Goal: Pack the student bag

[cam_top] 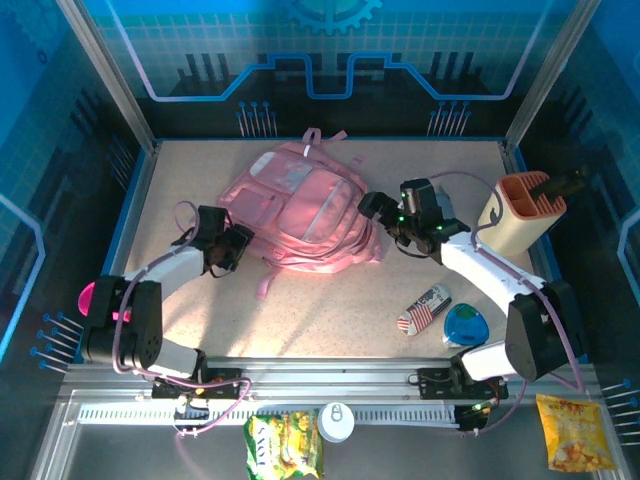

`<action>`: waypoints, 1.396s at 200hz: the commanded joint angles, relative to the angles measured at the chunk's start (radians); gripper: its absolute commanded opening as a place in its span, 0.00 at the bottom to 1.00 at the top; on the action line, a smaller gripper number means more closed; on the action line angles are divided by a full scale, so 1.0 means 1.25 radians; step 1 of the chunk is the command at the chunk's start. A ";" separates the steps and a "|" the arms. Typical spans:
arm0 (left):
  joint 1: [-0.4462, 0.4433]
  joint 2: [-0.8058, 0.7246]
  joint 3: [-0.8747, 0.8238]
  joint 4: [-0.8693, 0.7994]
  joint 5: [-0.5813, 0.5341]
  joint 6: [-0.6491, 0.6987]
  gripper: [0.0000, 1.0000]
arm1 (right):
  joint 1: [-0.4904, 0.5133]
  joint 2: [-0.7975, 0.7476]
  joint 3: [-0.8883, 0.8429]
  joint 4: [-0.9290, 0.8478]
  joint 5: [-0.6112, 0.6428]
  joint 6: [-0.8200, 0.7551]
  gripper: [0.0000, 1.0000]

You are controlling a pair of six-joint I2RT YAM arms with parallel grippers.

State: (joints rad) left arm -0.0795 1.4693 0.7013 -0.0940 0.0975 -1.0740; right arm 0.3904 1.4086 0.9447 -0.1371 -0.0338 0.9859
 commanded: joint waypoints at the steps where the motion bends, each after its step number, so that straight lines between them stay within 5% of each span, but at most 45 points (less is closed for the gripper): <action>1: 0.007 0.044 0.013 0.069 0.051 -0.033 0.53 | 0.022 0.021 0.024 0.028 -0.034 -0.004 1.00; 95: -0.013 0.043 0.039 0.065 0.108 -0.034 0.00 | 0.061 0.271 0.172 0.004 -0.226 -0.069 0.86; 178: -0.120 0.055 0.116 0.051 0.162 -0.041 0.00 | -0.028 0.422 0.363 -0.142 -0.188 -0.235 0.78; 239: -0.164 0.107 0.163 0.062 0.185 -0.055 0.00 | -0.025 0.218 0.280 -0.193 -0.051 -0.290 0.85; 279: -0.173 0.128 0.188 0.068 0.194 -0.062 0.00 | 0.057 0.127 0.191 -0.202 0.026 -0.315 0.82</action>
State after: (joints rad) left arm -0.2749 1.6188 0.8768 -0.0647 0.2474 -1.1393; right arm 0.3832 1.6062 1.2430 -0.3439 -0.0883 0.6399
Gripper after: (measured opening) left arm 0.055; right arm 0.828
